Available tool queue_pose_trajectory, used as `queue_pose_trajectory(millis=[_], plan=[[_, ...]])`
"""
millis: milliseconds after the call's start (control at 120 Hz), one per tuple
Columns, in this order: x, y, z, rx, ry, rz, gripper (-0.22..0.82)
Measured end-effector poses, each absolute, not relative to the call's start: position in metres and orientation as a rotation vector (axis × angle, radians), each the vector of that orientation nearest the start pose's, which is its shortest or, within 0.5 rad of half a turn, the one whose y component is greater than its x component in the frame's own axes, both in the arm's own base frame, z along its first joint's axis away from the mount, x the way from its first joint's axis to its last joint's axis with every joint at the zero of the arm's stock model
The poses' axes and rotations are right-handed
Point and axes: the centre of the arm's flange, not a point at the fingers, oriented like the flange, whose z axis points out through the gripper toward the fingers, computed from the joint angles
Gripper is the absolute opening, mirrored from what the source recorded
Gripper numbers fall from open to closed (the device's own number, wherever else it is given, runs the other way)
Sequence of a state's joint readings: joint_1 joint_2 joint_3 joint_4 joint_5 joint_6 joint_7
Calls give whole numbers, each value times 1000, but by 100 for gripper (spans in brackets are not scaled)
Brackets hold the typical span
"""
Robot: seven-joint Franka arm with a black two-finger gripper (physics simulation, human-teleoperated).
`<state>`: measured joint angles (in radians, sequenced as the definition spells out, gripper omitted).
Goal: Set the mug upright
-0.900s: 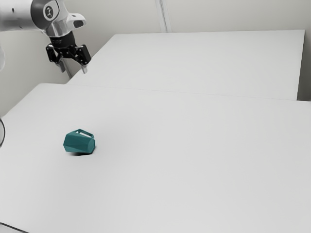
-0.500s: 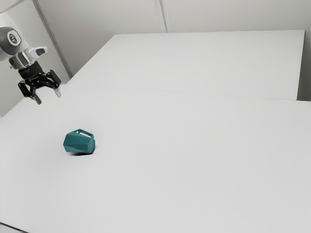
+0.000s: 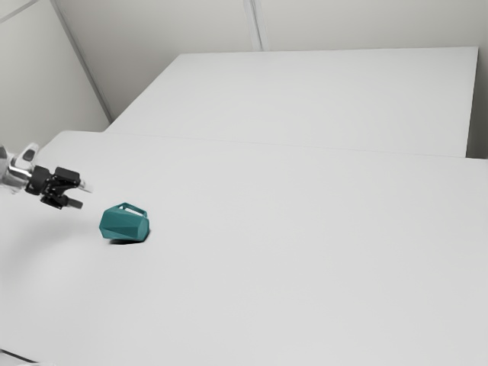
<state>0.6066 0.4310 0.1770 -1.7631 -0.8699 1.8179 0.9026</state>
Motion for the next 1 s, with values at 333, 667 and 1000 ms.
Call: queue_pose_trajectory(millis=[333, 667, 1000], plan=[[469, 391, 274, 2255, 236, 626, 60], [462, 371, 266, 2171, 243, 494, 60], [481, 338, 265, 2027, 343, 396, 60]])
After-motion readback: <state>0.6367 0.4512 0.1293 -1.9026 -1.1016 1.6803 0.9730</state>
